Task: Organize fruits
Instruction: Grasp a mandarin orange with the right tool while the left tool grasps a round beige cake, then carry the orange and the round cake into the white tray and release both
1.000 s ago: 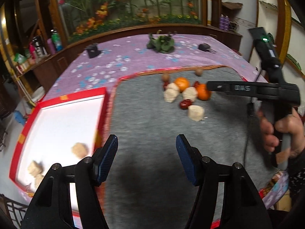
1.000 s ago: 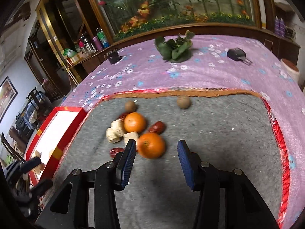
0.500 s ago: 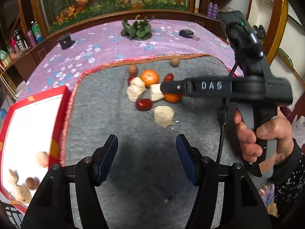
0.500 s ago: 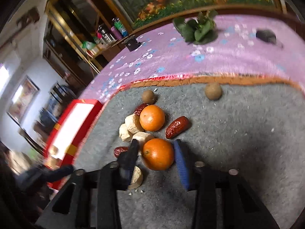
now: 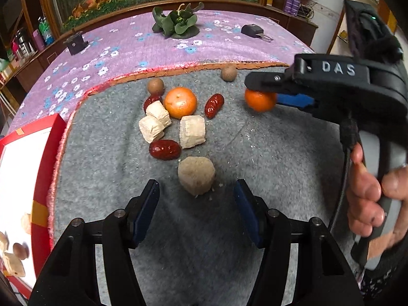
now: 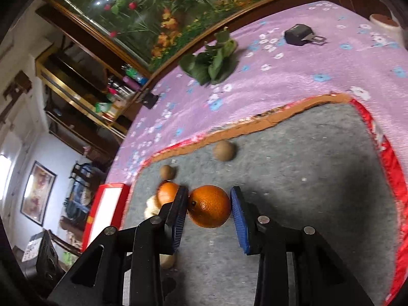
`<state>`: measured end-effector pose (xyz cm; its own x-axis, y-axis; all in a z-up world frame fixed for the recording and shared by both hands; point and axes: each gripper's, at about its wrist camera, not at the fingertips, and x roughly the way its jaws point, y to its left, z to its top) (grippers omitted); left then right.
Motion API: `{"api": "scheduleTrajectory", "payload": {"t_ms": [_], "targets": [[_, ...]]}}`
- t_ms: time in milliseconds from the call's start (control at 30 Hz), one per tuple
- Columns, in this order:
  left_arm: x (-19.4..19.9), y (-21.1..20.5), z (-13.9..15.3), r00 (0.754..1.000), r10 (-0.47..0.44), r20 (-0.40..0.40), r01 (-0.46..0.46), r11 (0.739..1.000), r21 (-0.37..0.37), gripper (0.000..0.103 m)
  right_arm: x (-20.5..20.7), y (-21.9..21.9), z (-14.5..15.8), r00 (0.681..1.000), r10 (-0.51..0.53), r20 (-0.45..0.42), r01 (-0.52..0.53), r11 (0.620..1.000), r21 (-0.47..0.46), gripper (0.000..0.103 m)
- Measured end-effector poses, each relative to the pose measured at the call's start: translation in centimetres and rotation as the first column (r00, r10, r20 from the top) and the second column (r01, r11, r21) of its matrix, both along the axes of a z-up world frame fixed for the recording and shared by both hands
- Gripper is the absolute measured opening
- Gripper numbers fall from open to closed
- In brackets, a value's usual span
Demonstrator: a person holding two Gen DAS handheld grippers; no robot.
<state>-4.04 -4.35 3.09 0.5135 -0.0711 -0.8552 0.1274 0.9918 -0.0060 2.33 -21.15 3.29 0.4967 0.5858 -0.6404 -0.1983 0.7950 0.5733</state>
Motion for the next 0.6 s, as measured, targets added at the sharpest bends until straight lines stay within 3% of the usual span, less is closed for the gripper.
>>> {"api": "scheduleTrajectory", "payload": {"t_ms": [300,600], "targets": [[0.7,-0.1,-0.3,1.000,0.012,0.022,-0.012,1.000,0.013,0.039,-0.2,2.1,-0.9,0.999,0.054,-0.007,-0.054,0.979,-0.198,0.039],[1.1,-0.3,-0.6,0.999,-0.002,0.049,0.000,1.000,0.031,0.037,-1.5,4.2,-0.8,0.991,0.110,0.071,-0.075,0.921,-0.381,0.039]]}}
